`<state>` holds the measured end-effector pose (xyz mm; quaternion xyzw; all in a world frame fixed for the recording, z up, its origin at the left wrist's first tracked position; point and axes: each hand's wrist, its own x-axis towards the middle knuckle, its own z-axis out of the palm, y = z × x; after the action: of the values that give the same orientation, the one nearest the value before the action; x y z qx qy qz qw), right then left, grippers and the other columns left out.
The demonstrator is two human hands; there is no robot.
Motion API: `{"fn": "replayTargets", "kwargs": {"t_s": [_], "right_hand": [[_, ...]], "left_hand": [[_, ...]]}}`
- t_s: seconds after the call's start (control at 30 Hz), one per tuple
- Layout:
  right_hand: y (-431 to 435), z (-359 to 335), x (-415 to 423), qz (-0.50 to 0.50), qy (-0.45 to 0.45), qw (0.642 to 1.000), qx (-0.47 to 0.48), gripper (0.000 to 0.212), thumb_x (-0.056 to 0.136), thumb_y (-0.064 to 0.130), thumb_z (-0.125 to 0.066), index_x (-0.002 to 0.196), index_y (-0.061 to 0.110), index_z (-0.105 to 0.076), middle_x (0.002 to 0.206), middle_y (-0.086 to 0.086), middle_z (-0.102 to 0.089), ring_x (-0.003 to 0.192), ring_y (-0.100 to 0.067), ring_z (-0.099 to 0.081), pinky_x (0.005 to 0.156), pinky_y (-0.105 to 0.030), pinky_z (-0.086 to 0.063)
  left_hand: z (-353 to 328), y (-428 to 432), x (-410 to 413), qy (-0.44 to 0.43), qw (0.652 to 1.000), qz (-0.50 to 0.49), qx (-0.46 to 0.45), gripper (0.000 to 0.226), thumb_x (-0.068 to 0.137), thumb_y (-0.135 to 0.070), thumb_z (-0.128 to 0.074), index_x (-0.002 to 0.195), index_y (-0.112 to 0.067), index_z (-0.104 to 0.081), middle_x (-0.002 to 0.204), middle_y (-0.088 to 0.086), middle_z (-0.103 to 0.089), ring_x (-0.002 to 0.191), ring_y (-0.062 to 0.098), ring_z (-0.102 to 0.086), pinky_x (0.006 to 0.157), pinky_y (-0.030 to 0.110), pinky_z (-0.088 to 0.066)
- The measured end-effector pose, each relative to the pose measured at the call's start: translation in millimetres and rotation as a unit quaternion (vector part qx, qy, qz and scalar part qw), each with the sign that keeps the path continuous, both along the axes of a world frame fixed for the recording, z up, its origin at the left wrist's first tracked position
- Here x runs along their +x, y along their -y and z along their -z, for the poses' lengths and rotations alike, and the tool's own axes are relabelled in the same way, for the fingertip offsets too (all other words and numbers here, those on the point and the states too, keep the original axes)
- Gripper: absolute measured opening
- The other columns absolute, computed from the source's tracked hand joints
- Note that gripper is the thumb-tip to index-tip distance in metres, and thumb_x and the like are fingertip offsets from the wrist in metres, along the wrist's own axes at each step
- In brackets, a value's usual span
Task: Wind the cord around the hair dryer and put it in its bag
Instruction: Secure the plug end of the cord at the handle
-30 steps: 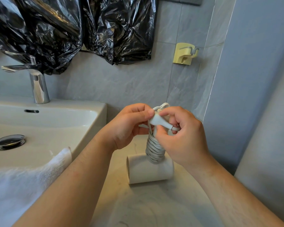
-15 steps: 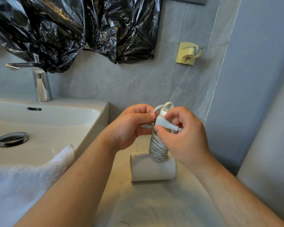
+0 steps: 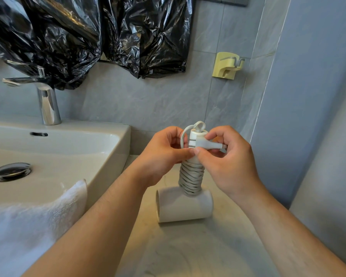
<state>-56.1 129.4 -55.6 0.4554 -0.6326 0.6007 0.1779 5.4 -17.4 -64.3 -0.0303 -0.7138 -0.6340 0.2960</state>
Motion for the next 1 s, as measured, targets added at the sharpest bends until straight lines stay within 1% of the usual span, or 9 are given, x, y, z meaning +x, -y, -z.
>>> {"fn": "replayTargets", "kwargs": {"t_s": [0.07,0.13,0.2,0.3,0.4,0.6,0.8,0.9,1.0], "right_hand": [[1,0,0,0.003,0.006,1.0,-0.005,0.027,0.071,0.009,-0.078,0.078,0.023,-0.056,0.063,0.013,-0.059,0.055,-0.005,-0.052,0.052,-0.017,-0.042],[2,1,2,0.017,0.008,1.0,-0.003,0.025,0.069,0.015,-0.077,0.078,0.023,-0.055,0.066,0.003,-0.062,0.056,-0.015,-0.055,0.051,-0.027,-0.046],[3,2,3,0.04,0.003,0.999,0.003,0.025,0.068,0.018,-0.076,0.076,0.023,-0.053,0.061,-0.003,-0.057,0.053,-0.018,-0.05,0.051,-0.03,-0.043],[3,3,4,0.065,-0.011,0.998,0.017,0.028,0.07,0.015,-0.076,0.073,0.019,-0.049,0.055,0.004,-0.041,0.049,-0.008,-0.037,0.048,-0.02,-0.034],[4,2,7,0.066,-0.013,0.997,0.027,0.029,0.071,0.016,-0.076,0.072,0.015,-0.047,0.055,0.005,-0.038,0.05,-0.008,-0.033,0.046,-0.021,-0.032],[6,0,11,0.102,-0.035,0.994,0.03,0.033,0.076,0.021,-0.073,0.071,0.017,-0.041,0.052,0.006,-0.034,0.049,-0.01,-0.032,0.044,-0.02,-0.03],[7,-3,18,0.14,-0.059,0.987,0.046,0.025,0.079,0.023,-0.07,0.078,0.026,-0.045,0.059,0.019,-0.051,0.053,-0.01,-0.044,0.046,-0.021,-0.036],[7,-2,21,0.175,-0.085,0.98,0.049,0.021,0.078,0.025,-0.071,0.08,0.025,-0.05,0.049,0.008,-0.045,0.051,-0.011,-0.045,0.045,-0.022,-0.036],[7,-3,23,0.197,-0.116,0.973,0.04,0.017,0.077,0.024,-0.073,0.08,0.022,-0.056,0.052,0.008,-0.047,0.057,-0.024,-0.053,0.052,-0.034,-0.047]], "left_hand": [[1,2,0,0.0,1.0,0.001,0.004,0.022,0.081,0.007,-0.072,0.099,0.003,-0.06,0.092,0.016,-0.069,0.085,0.026,-0.066,0.082,0.039,-0.057],[1,4,0,0.002,1.0,0.015,0.02,0.02,0.078,0.005,-0.07,0.093,-0.005,-0.064,0.09,0.016,-0.069,0.085,0.028,-0.066,0.081,0.04,-0.055],[-2,4,3,0.005,0.998,0.032,0.05,0.013,0.075,-0.001,-0.065,0.087,-0.007,-0.066,0.086,0.015,-0.066,0.083,0.028,-0.063,0.08,0.042,-0.054],[-5,1,5,0.006,0.995,0.047,0.084,0.005,0.077,-0.013,-0.063,0.075,-0.012,-0.068,0.078,0.01,-0.064,0.078,0.025,-0.061,0.078,0.043,-0.052],[-6,-3,6,-0.001,0.996,0.042,0.078,0.009,0.076,-0.015,-0.07,0.068,-0.015,-0.067,0.072,0.007,-0.065,0.07,0.021,-0.063,0.072,0.039,-0.055],[-5,-8,2,-0.027,0.998,-0.012,0.052,0.014,0.089,-0.001,-0.065,0.075,-0.006,-0.064,0.072,0.011,-0.065,0.07,0.025,-0.062,0.071,0.039,-0.056],[-3,-9,2,-0.033,0.997,0.02,0.07,0.006,0.09,0.001,-0.062,0.09,0.002,-0.068,0.084,0.02,-0.067,0.071,0.024,-0.065,0.063,0.029,-0.055],[-3,-11,1,-0.035,0.995,0.027,0.086,0.007,0.09,0.0,-0.062,0.089,0.003,-0.068,0.08,0.017,-0.068,0.066,0.019,-0.067,0.059,0.026,-0.054],[-4,-12,1,-0.036,0.995,0.03,0.091,0.008,0.09,-0.002,-0.063,0.085,0.001,-0.068,0.074,0.013,-0.069,0.062,0.017,-0.066,0.058,0.025,-0.053]]}}
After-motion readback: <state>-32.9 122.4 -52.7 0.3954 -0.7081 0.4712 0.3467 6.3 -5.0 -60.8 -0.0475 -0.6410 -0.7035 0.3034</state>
